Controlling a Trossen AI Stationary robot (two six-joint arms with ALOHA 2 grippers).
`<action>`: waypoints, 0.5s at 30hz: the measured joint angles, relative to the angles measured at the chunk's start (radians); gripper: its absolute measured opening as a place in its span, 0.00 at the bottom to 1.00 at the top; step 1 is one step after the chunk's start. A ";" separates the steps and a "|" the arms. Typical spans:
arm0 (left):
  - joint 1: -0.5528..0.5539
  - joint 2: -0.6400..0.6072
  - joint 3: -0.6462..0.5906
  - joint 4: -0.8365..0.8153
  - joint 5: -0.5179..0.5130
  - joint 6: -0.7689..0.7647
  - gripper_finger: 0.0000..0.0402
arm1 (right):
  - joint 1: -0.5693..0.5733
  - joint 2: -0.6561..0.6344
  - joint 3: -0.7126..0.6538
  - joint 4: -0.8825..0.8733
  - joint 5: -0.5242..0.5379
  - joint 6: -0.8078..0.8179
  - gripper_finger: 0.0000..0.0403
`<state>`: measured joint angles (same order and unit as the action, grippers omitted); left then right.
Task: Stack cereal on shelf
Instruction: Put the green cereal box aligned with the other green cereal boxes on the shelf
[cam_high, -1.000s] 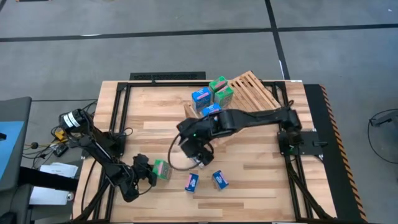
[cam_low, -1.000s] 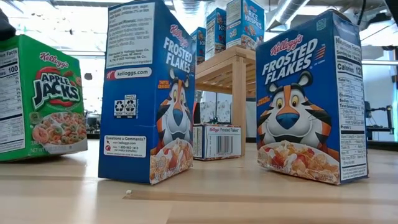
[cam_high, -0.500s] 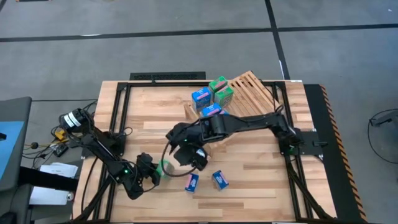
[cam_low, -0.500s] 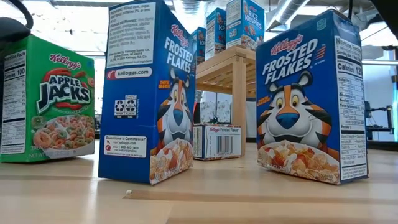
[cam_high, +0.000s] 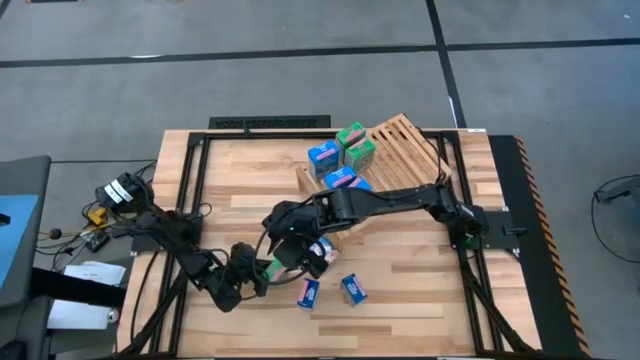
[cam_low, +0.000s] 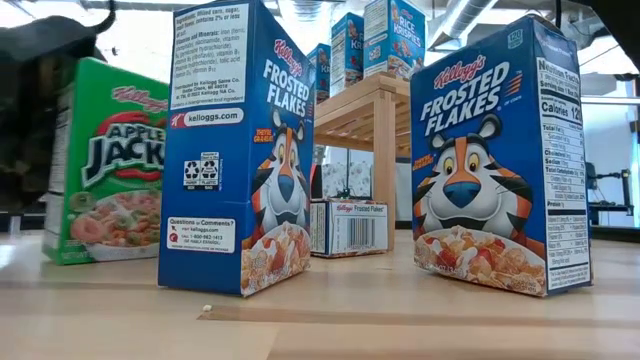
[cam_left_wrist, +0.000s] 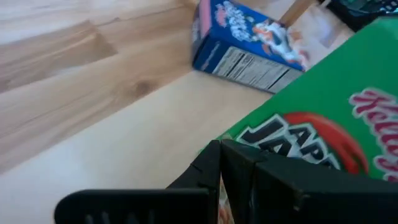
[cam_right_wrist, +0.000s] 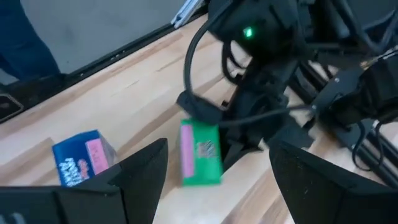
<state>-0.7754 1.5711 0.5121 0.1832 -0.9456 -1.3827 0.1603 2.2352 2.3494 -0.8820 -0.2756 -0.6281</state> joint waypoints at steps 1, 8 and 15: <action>0.007 0.000 0.000 0.016 0.001 0.020 0.00 | -0.001 0.003 0.000 0.006 0.000 0.000 0.76; 0.044 0.000 0.000 0.040 -0.001 0.044 0.00 | -0.011 0.006 -0.001 -0.012 -0.011 0.055 0.76; 0.059 0.000 0.000 0.062 0.017 0.099 0.00 | -0.010 0.028 -0.001 -0.008 -0.012 0.077 0.76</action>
<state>-0.7165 1.5711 0.5121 0.2455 -0.9283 -1.2835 0.1505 2.2633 2.3484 -0.8896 -0.2881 -0.5509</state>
